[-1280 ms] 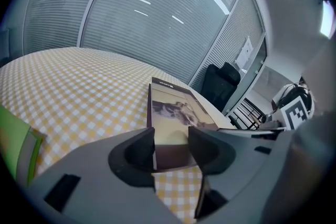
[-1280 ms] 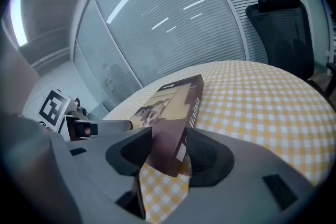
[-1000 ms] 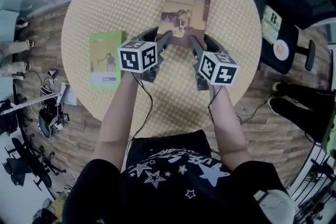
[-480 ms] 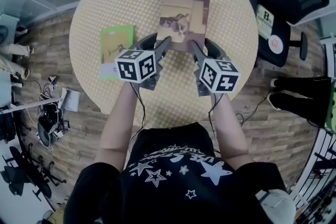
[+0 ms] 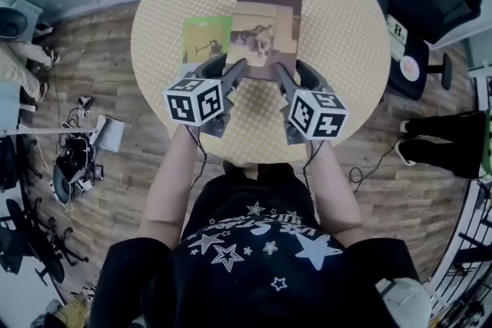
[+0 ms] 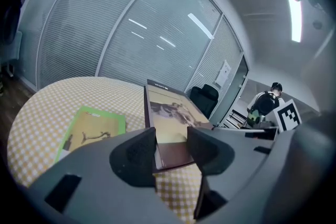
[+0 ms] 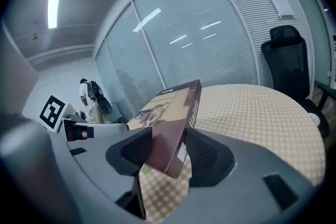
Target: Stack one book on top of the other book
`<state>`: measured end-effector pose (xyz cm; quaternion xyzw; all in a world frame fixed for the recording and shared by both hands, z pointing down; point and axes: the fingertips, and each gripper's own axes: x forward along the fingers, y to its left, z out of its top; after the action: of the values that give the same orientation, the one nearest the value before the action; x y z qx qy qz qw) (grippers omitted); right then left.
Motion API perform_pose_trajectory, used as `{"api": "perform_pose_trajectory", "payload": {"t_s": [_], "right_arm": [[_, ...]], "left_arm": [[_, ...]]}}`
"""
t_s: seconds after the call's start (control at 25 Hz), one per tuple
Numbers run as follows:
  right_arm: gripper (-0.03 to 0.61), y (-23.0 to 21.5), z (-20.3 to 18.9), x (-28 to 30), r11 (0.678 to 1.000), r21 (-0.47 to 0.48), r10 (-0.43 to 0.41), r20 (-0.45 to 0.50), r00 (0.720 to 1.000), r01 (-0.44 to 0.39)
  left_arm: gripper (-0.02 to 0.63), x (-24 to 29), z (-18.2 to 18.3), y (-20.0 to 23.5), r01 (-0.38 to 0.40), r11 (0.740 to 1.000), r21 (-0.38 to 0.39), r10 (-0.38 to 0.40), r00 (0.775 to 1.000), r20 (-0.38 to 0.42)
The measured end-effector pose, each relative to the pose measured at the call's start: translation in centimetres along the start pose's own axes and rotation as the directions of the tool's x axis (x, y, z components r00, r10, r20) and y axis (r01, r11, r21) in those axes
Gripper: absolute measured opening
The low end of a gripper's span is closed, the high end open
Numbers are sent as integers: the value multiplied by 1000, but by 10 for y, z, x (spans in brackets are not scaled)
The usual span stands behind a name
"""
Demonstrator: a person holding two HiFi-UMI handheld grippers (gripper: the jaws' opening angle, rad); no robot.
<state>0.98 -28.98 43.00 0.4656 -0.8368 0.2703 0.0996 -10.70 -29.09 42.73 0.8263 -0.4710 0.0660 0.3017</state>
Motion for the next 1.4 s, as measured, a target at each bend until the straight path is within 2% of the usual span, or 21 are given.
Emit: {"api": "perform_pose_trajectory", "payload": {"t_s": [0.28, 0.6, 0.92, 1.4], "right_arm": [[209, 73, -18, 6, 999, -6, 32, 24, 999, -32], [209, 132, -52, 31, 999, 21, 41, 10, 999, -41], [209, 147, -73, 71, 999, 31, 41, -36, 999, -40], [209, 134, -84, 114, 999, 42, 27, -72, 997, -24]], "left_arm": [[187, -71, -7, 37, -19, 999, -45, 21, 999, 44], [183, -121, -23, 89, -27, 997, -74, 29, 999, 39], [178, -122, -34, 135, -35, 993, -109, 35, 999, 3], [176, -93, -43, 171, -57, 987, -152, 49, 997, -57]]}}
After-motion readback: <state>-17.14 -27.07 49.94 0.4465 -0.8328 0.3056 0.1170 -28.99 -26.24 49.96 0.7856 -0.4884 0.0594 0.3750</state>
